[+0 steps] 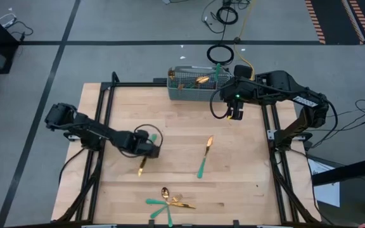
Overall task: Sort silverware
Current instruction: Put the green table knife into the gray silverware basket with the other table knife
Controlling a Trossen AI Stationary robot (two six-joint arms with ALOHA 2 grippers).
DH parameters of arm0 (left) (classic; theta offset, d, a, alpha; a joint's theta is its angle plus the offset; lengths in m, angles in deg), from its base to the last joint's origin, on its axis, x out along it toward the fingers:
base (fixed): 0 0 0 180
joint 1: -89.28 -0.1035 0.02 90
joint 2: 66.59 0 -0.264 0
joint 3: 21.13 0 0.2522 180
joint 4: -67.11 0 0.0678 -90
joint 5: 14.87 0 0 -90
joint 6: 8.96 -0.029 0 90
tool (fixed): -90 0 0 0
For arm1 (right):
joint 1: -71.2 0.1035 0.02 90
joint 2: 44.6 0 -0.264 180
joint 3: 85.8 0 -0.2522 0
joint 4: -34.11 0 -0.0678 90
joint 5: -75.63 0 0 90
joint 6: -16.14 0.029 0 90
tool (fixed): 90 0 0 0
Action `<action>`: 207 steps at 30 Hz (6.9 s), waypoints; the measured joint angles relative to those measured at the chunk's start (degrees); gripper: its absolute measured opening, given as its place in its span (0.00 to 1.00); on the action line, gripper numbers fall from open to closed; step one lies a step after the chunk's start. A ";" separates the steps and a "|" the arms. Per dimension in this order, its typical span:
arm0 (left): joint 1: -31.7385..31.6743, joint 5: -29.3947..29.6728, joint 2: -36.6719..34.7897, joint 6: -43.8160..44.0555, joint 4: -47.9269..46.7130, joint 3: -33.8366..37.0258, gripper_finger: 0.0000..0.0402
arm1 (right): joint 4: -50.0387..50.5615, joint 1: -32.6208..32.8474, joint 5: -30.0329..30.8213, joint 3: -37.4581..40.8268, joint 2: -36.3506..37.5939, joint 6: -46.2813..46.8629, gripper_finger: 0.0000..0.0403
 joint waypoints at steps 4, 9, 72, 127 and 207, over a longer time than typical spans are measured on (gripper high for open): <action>-4.68 0.71 -0.06 -6.15 6.23 -0.02 0.00 | 0.01 -0.02 -0.03 0.00 0.00 0.07 0.40; -10.01 1.05 -0.12 -13.24 13.60 -0.13 0.00 | -0.01 -0.02 -0.03 0.00 0.00 0.17 0.40; -25.88 -16.11 28.71 -41.11 34.81 -23.81 0.00 | -29.97 -7.64 -20.45 32.46 0.11 5.33 0.28; -30.30 -8.02 19.65 -46.40 26.10 -23.94 0.00 | -45.65 -11.69 -35.89 44.87 -0.20 0.42 0.00; -0.21 6.15 -12.62 -10.59 -21.51 -23.96 0.08 | -65.08 -13.57 -40.76 47.36 -25.00 -4.79 0.00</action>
